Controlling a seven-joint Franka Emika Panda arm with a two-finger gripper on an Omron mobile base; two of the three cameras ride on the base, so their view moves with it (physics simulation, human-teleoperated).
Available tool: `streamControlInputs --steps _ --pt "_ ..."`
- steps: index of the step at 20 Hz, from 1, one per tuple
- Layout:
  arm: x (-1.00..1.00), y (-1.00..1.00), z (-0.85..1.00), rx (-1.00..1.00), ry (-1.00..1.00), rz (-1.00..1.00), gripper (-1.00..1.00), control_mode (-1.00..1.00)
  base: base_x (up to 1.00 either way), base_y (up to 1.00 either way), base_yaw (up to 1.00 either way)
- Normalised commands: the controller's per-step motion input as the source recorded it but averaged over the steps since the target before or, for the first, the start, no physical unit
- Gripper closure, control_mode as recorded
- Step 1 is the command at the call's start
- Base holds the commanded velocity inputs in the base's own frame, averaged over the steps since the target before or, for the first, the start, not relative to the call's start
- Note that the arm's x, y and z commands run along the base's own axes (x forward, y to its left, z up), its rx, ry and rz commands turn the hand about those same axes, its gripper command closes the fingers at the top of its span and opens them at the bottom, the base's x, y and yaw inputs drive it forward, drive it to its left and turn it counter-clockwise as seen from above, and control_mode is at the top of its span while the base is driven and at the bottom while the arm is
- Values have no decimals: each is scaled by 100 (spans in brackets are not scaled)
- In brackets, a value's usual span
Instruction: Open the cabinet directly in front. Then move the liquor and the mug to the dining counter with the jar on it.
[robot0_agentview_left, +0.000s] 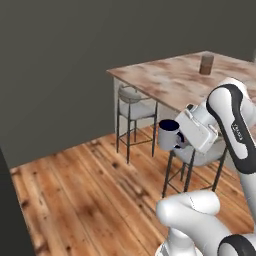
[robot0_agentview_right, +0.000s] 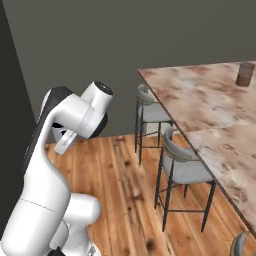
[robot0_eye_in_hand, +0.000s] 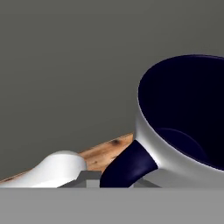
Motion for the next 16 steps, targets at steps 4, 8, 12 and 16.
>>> streamControlInputs --steps 4,8,12,16 --pt "0 0 0 0 0 0 100 100 100 65 0" --pt "0 0 0 0 0 0 100 100 100 62 0" --pt "0 0 0 0 0 0 100 100 100 61 0" --pt "0 0 0 0 0 0 100 100 100 61 -2"
